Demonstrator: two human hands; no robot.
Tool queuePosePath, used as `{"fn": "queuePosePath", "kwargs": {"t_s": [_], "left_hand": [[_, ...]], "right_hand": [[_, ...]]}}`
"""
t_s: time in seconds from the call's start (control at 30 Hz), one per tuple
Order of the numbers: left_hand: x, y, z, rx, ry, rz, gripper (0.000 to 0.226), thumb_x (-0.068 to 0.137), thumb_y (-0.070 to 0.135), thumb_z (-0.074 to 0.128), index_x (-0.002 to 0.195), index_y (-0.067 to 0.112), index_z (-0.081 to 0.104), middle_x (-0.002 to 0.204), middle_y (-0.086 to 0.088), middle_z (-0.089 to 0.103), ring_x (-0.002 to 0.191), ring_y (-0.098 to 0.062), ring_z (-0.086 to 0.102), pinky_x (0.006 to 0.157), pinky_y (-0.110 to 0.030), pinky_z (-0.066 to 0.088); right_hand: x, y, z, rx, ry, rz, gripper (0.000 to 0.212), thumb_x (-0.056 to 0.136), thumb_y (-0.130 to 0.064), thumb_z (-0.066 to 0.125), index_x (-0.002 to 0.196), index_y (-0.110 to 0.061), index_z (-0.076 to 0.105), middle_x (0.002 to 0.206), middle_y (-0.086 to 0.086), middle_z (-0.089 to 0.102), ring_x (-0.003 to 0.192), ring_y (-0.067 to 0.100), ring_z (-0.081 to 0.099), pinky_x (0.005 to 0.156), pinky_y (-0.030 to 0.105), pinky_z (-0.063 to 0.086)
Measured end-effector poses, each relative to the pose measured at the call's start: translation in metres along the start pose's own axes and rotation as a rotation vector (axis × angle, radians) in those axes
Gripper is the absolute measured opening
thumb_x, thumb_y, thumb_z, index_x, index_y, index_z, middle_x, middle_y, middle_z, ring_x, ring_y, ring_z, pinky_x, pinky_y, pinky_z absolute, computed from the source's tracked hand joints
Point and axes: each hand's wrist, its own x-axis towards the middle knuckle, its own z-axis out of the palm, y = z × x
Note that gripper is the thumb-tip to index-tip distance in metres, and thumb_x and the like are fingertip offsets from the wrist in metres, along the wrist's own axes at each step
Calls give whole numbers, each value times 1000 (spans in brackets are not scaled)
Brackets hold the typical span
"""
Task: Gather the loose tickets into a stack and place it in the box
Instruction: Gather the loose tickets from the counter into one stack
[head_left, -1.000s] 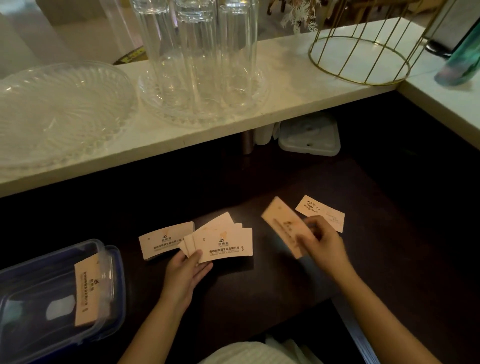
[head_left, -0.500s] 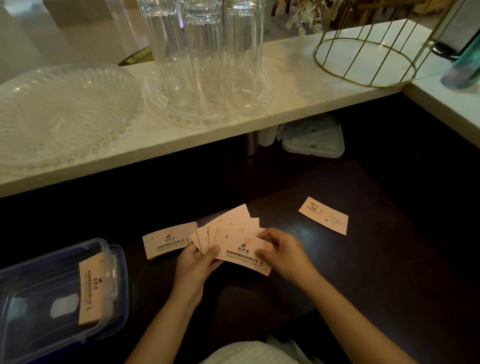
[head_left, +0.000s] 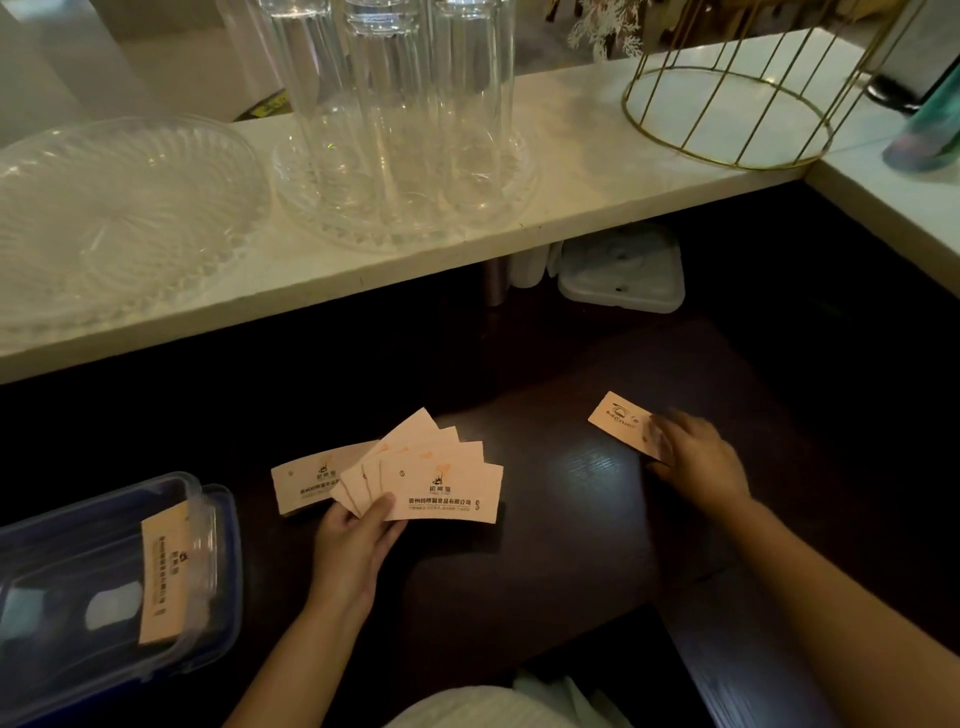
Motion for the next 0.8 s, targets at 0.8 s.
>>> {"fn": "queuePosePath", "kwargs": {"t_s": [0.8], "left_hand": [[-3,6,-11,-171,16,49,30,86,3,53,114,15,56,108,-7,66,101,-19,63,75,-29,57]], "right_hand": [[-58,-195,-30,915,-165,-119,44,74,-9,73,109,-26,54,91,-8,62,87,15,64,74,34,58]]}}
